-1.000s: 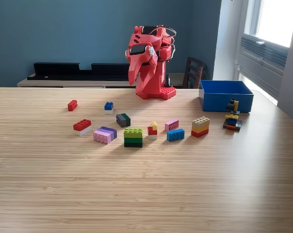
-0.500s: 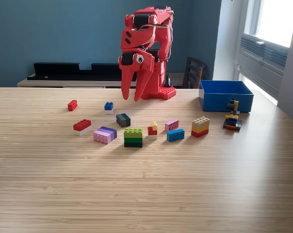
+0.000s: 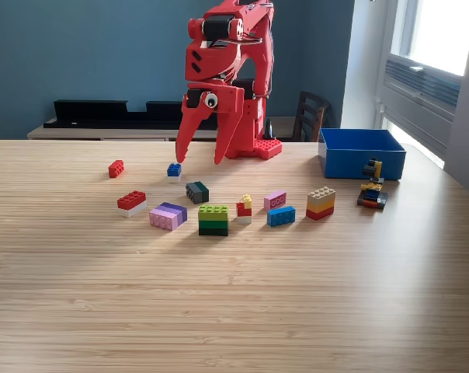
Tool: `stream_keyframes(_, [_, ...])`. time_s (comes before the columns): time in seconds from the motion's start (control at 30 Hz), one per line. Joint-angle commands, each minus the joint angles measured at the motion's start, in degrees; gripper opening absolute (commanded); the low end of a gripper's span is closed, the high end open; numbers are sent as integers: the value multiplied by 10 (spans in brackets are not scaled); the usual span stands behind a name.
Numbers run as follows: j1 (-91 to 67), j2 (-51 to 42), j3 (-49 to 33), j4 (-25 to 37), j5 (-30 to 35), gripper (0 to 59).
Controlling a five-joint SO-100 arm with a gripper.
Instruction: Grasp a lego block and put it in the bin.
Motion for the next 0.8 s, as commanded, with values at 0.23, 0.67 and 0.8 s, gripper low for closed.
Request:
stream_keyframes(0.23, [2,-69,-57,2,35,358])
stream_keyframes(0.67, [25,-162,-109,-2,74,337])
stream_keyframes(0.8, [27,-188,-122,-10,76,333])
